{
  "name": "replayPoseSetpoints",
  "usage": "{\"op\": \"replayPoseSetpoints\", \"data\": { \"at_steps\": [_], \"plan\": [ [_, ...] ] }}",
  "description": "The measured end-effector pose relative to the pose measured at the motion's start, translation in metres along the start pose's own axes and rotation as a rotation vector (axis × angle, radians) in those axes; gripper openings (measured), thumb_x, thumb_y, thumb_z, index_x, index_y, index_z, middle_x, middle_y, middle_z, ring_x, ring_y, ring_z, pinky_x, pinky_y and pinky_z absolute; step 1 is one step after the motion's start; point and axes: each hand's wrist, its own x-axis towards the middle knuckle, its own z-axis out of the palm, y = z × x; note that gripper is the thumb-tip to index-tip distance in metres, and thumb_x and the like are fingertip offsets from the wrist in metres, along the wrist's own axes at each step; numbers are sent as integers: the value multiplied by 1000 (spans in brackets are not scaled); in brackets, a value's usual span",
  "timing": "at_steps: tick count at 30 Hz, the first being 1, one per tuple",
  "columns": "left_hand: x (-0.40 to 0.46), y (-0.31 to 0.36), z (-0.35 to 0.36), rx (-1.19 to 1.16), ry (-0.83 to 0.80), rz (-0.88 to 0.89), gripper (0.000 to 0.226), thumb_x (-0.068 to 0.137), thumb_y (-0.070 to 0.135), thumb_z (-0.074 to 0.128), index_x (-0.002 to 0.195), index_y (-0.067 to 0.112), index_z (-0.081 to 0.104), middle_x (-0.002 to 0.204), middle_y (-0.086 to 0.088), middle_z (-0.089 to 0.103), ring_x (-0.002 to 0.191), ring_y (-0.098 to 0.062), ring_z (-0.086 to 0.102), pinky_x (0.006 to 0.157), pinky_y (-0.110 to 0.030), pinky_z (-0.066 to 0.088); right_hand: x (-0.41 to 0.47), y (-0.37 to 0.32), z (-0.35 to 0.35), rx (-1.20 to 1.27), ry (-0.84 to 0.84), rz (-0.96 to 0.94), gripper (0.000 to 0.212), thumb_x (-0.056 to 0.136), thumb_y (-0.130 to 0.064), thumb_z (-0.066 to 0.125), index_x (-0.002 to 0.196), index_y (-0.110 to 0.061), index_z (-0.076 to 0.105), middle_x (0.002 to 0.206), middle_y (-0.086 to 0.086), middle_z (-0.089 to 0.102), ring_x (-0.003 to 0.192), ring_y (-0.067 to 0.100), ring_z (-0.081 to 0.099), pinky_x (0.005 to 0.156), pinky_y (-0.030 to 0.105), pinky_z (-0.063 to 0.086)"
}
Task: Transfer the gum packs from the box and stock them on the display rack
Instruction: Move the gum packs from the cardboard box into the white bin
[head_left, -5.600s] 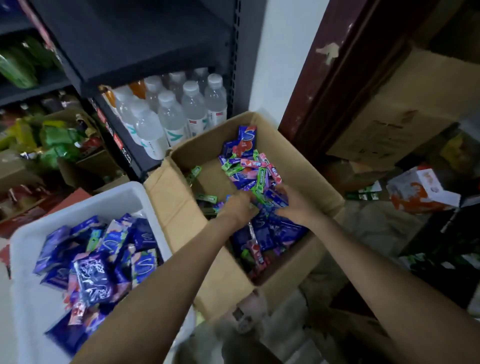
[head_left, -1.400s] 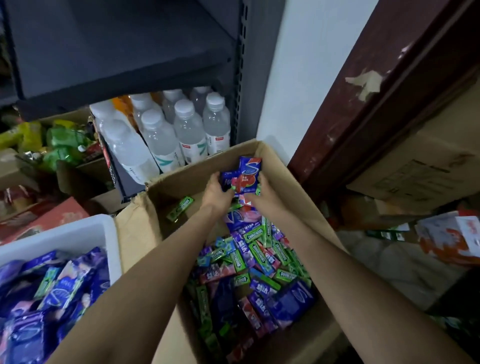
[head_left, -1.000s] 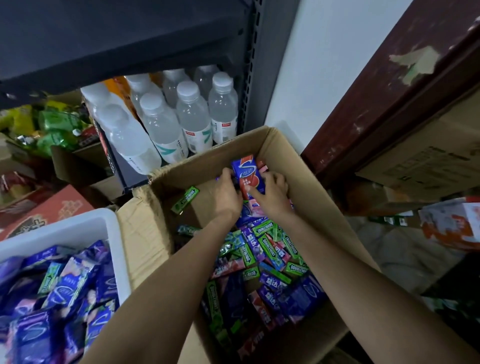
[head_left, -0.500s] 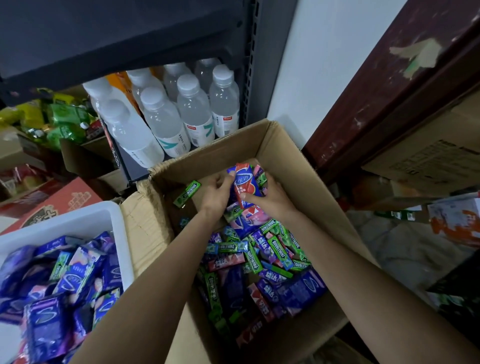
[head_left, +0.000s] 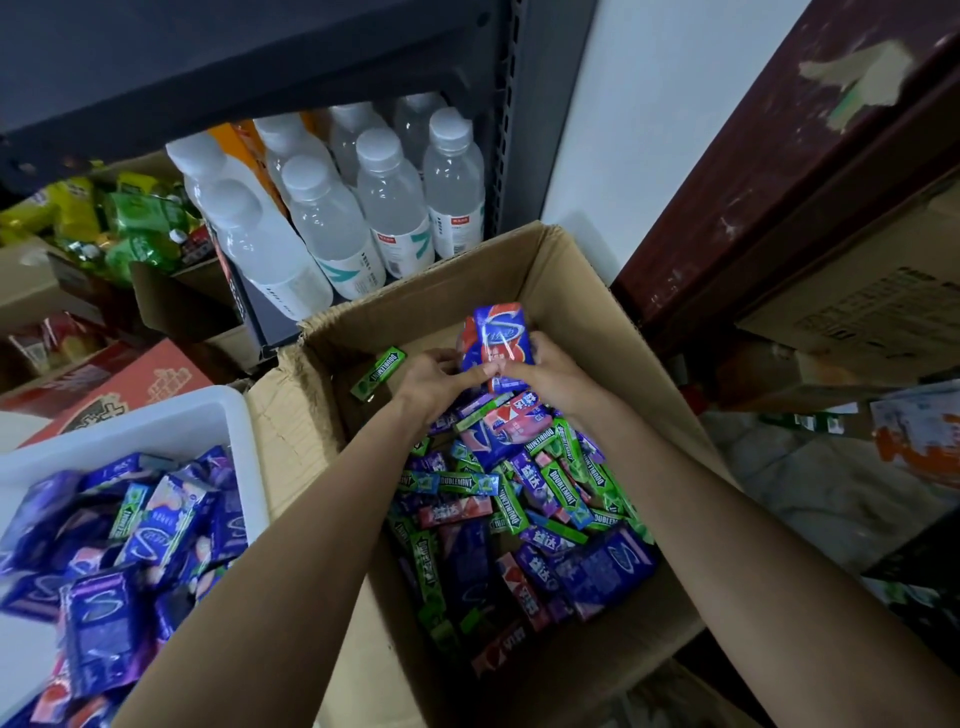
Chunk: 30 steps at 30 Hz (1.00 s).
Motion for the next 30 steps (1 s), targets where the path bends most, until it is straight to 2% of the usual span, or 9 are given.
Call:
{"op": "replayPoseSetpoints", "data": {
  "at_steps": [5,10,14,16,18,22,25,28,30],
  "plan": [
    [-5,1,0,64,-16,14,42,84,18,70,120,4,55,102,-10,67,79,-18,66,67,-27,54,-7,2,1,94,81,-2,15,95,-18,53,105,-11,44,98,9,61,76,16,60,76,35,50],
    [-24,-3,-6,81,119,79,16,88,10,61,104,10,63,96,-13,70,87,-29,68,86,-48,55,-26,3,-1,34,182,-78,13,94,-18,53,87,-23,43,101,13,62,83,24,63,81,43,51],
    [-69,2,-6,41,143,185,8,89,11,59,84,17,58,91,-9,69,80,-23,69,78,-38,57,-54,-4,3,-22,229,-171,18,91,-17,58,84,-26,44,104,15,65,96,33,63,88,54,49],
    [-98,2,-12,-4,168,243,8,89,10,57,85,16,56,86,-4,67,69,-13,67,67,-30,57,-77,-19,10,8,206,-209,17,92,-14,56,87,-25,44,104,14,65,91,29,65,86,49,51],
    [-125,-1,-25,-28,214,300,4,89,12,58,89,16,56,87,-1,67,70,-11,67,66,-30,56,-101,-36,22,56,140,-268,12,94,-13,54,95,-20,44,103,12,64,85,23,65,79,41,52],
    [-169,-17,-70,-118,287,403,14,87,6,60,92,19,58,94,-4,65,84,-15,64,69,-27,56,-133,-60,69,-2,66,-346,18,91,-13,57,107,-13,47,102,10,67,91,26,67,83,43,52],
    [-199,-34,-117,-160,334,420,28,87,-2,57,105,19,53,92,-8,65,79,-18,65,66,-24,57,-144,-71,119,-84,26,-399,27,87,-6,61,109,-13,47,104,8,65,94,23,65,87,43,52],
    [-215,-60,-172,-106,385,382,51,85,1,60,128,24,44,95,-11,66,78,-23,67,72,-37,58,-144,-71,180,-156,-28,-442,46,84,-5,63,124,-13,41,116,8,58,96,15,60,83,30,53],
    [-214,-80,-209,2,420,348,63,75,17,63,133,30,42,98,-12,68,80,-30,69,77,-46,57,-136,-62,219,-300,29,-506,59,81,-18,65,132,-23,35,126,5,52,107,18,55,92,39,49]
  ]
}}
